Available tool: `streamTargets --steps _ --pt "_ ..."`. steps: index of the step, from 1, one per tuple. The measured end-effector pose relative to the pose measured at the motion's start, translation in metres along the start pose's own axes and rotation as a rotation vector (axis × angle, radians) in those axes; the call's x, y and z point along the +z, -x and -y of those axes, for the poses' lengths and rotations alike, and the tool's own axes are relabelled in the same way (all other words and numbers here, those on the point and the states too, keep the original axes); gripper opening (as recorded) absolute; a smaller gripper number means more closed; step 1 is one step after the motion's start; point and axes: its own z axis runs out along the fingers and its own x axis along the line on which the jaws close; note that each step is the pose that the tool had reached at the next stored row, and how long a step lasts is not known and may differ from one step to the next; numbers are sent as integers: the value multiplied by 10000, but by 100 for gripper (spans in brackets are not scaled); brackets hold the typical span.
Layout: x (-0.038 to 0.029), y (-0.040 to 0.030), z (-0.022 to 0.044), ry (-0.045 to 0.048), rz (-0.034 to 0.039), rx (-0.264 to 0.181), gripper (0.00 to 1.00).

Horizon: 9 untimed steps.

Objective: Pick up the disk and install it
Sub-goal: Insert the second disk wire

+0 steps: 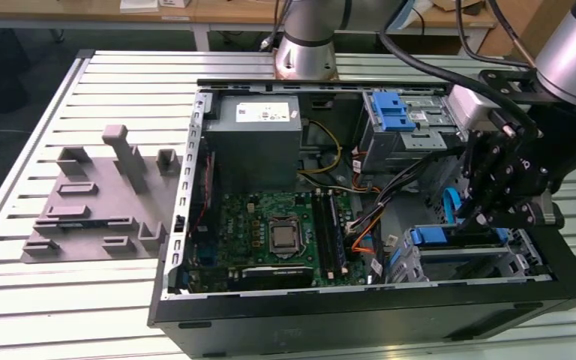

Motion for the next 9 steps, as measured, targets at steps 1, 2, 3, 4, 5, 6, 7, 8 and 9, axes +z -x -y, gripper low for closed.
streamTargets --steps 1,2,3,4,5,6,7,8,9 --pt "-11 -1 0 1 0 0 24" --pt "-19 -1 0 2 -1 -1 24" --pt "-25 -2 -1 2 1 -1 24" --pt "-25 -1 -1 3 3 -1 24" --pt "-25 -1 -1 4 2 -1 24" --pt "-25 -1 0 5 2 -1 24" --pt "-25 -1 1 5 -1 -1 22" --pt "-21 0 2 5 0 -1 16" --pt "-15 0 3 5 0 -1 11"
